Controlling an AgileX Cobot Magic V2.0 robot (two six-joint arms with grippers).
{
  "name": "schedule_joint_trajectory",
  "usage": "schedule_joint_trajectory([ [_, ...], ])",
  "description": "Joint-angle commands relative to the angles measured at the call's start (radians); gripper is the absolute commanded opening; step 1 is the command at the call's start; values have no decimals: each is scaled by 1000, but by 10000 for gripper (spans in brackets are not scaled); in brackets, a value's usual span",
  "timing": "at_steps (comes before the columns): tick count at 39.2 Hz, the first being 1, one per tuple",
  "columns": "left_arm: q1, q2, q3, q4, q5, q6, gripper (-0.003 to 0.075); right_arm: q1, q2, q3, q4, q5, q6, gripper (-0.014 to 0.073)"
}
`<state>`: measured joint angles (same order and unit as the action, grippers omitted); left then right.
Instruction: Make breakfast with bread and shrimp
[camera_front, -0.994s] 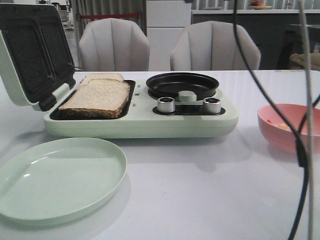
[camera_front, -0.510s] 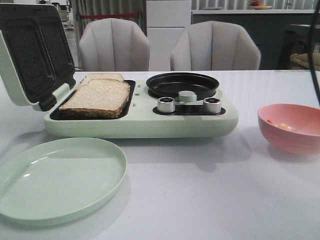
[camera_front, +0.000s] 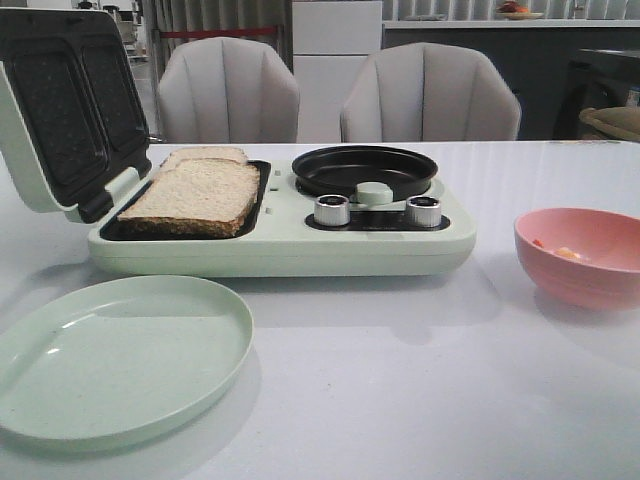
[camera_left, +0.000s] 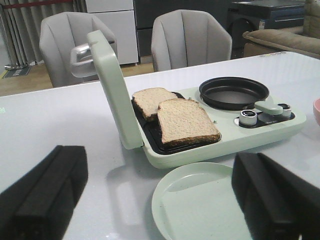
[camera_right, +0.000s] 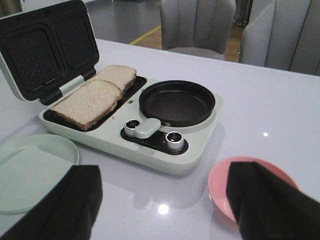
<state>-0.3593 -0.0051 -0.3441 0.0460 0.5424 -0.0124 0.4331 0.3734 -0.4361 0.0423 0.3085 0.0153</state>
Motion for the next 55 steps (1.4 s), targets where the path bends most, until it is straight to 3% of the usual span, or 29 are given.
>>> schedule_joint_trajectory([
  [1, 1, -13, -27, -8, -84, -13, 636, -3, -129, 43, 8, -91, 3, 613],
  [9, 1, -13, -27, -8, -84, -13, 636, -3, -331, 167, 8, -64, 3, 613],
  [26, 1, 35, -76, -16, -106, -54, 636, -3, -351, 221, 8, -84, 3, 613],
  [41, 1, 603, -412, -10, -78, -370, 636, -3, -351, 221, 8, -84, 3, 613],
  [55, 5, 1061, -829, -99, -40, -386, 636, -3, -351, 221, 8, -84, 3, 613],
])
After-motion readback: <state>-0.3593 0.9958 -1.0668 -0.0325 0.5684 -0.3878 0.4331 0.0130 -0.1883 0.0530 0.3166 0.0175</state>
